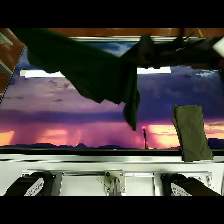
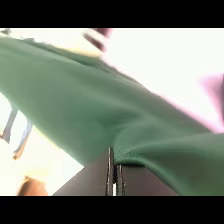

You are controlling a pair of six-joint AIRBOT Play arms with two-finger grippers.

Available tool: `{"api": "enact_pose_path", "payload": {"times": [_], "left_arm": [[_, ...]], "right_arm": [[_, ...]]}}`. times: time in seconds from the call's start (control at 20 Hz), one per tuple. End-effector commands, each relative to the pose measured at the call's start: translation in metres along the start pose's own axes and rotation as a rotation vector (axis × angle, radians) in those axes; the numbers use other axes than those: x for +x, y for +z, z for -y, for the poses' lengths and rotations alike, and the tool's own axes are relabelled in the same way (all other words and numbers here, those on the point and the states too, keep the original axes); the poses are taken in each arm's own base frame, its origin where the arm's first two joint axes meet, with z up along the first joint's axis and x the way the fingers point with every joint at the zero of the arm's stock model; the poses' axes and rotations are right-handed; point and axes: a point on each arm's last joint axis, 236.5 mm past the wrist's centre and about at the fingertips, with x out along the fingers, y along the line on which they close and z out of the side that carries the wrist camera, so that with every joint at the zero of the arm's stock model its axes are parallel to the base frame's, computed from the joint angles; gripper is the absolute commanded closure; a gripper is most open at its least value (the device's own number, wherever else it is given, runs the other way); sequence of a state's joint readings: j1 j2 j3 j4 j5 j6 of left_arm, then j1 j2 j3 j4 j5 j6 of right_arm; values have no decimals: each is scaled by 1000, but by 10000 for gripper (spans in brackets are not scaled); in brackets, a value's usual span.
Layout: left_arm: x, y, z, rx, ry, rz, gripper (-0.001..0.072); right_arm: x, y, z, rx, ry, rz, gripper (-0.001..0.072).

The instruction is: Fold the shirts.

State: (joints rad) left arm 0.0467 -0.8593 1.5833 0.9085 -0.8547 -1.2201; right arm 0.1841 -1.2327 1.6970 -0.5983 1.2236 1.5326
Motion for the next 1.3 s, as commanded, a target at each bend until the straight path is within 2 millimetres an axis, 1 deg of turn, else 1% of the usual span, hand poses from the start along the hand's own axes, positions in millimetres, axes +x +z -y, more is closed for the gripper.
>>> {"api": "enact_pose_path", "payload": {"times": [0.0,0.05,0.1,0.15,0.2,0.3,0.35,0.4,0.45,0.5,0.6,0.7,0.8,0.9,1.0,1.05,1.1,1.15,1.2,1.25], "left_arm": [[-98,120,62,147,-22,318,668],[-107,126,66,150,-21,338,668],[-111,126,67,146,-13,335,668],[-109,118,63,139,0,299,668],[-105,107,57,135,18,250,668],[-91,77,42,137,55,118,668],[-85,62,34,140,72,53,668],[-78,47,27,140,84,-7,668],[-71,31,17,136,100,-69,668],[-63,15,9,127,112,-119,668],[-49,-19,-9,102,134,-209,668],[-34,-61,-24,64,146,-310,668],[-22,-112,-37,12,147,-423,668],[-15,-165,-47,-41,150,-533,668],[-12,-215,-56,-91,156,-626,668],[-11,-237,-59,-113,159,-660,668],[-10,-258,-62,-140,162,-688,668],[-9,-275,-63,-166,162,-703,668],[-7,-290,-64,-192,163,-713,668],[-6,-302,-64,-216,164,-719,667]], "right_arm": [[-89,13,-89,-195,-35,164,653],[-100,9,-95,-203,-62,178,653],[-105,0,-94,-204,-92,161,653],[-107,-12,-88,-197,-124,118,653],[-107,-27,-79,-177,-155,48,652],[-103,-57,-57,-129,-207,-104,652],[-101,-67,-44,-111,-236,-169,652],[-97,-75,-27,-92,-278,-231,652],[-92,-78,-9,-77,-329,-274,652],[-82,-81,9,-65,-373,-318,652],[-50,-89,39,-49,-411,-416,652],[-3,-104,62,-43,-389,-536,652],[48,-124,90,-57,-361,-643,652],[92,-147,129,-26,-360,-731,652],[122,-164,167,34,-378,-772,645],[135,-172,185,61,-388,-783,644],[147,-178,202,85,-399,-787,622],[155,-183,214,104,-408,-790,484],[160,-188,224,121,-414,-799,294],[159,-191,229,128,-418,-809,252]]}}
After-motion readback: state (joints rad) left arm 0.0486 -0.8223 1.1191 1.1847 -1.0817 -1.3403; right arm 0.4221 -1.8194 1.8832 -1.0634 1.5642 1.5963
